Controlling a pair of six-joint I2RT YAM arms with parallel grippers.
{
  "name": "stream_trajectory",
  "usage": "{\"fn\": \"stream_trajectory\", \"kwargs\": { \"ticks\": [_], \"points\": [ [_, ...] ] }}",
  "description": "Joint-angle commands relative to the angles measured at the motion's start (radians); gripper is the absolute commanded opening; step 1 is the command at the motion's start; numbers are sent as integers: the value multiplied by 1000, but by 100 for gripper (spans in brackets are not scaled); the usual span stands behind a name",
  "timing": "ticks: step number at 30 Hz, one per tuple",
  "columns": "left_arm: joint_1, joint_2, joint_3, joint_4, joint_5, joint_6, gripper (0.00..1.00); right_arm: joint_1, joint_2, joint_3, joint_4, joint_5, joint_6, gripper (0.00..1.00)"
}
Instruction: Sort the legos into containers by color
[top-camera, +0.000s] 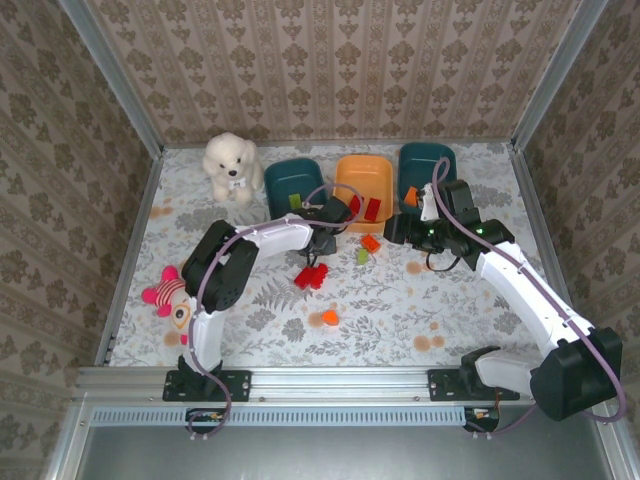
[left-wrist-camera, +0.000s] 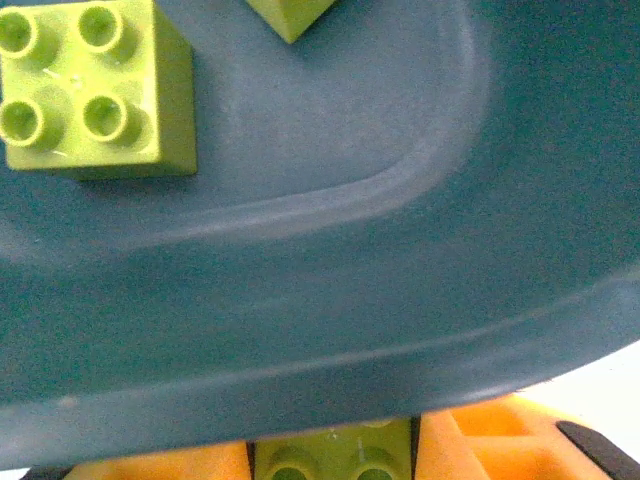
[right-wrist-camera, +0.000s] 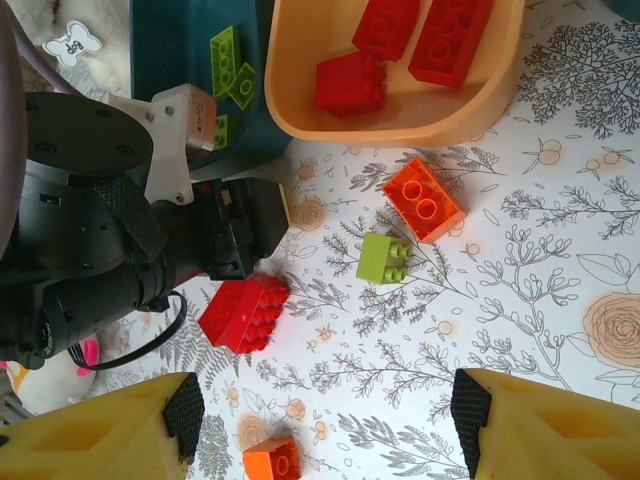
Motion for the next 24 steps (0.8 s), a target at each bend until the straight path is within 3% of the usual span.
{"fn": "stream_trajectory", "kwargs": {
  "ticks": [1,14,20,24],
  "points": [
    [-2,13,13,-21,-32,8,33,2,-6,21,-18,-31,9,69],
    [-93,-238,-14,-166,-26,10,31,4,-62,81,-94,-41,-33,69],
    [-13,-291,62,-218,17,66,30,4,-106,69,-45,-184,1,69],
    [97,-248,127,-164,122,102,30,6,-89,67,-11,-211,18,70]
  ]
}}
